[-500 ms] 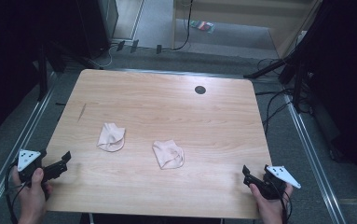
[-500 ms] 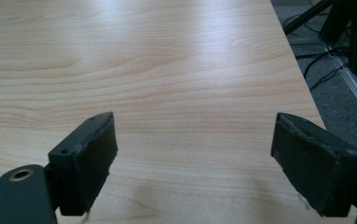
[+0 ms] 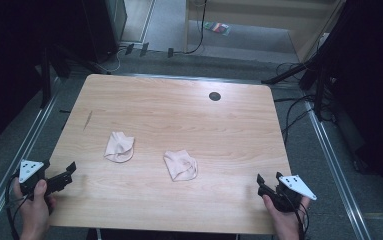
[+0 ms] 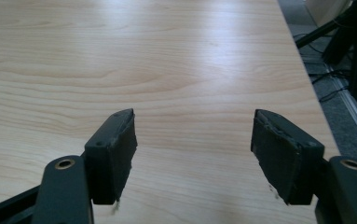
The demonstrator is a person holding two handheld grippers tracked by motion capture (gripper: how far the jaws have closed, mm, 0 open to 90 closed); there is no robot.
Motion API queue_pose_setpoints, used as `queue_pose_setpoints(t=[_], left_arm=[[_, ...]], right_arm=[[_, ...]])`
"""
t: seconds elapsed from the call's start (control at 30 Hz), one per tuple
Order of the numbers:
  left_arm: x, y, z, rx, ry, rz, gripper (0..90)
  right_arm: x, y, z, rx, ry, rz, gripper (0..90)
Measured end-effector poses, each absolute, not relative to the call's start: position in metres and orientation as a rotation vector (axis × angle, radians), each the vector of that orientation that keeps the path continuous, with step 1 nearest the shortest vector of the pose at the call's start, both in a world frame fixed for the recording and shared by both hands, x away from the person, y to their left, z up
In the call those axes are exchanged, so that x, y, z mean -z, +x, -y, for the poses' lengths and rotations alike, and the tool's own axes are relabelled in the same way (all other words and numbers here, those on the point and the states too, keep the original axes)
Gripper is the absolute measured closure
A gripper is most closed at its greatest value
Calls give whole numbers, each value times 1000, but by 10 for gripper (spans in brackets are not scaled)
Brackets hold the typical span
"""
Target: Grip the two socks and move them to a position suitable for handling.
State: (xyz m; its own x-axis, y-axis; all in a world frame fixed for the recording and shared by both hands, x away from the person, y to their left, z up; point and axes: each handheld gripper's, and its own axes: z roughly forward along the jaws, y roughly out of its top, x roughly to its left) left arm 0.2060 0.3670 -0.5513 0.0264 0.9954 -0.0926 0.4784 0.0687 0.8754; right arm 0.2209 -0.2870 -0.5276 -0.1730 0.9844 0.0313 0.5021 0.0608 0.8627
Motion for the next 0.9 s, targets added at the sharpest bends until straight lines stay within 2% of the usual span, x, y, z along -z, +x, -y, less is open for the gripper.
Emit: queue_pose_setpoints(t=[0.5,0.9], left_arm=[[551,205,-367,-831,1520,-1562,109],[551,205,-358,-897,1579,-1544,109]], right_arm=[[503,224,227,-1117,1441,-1870,521],[496,236,176,-1138,1369,-1962,591]])
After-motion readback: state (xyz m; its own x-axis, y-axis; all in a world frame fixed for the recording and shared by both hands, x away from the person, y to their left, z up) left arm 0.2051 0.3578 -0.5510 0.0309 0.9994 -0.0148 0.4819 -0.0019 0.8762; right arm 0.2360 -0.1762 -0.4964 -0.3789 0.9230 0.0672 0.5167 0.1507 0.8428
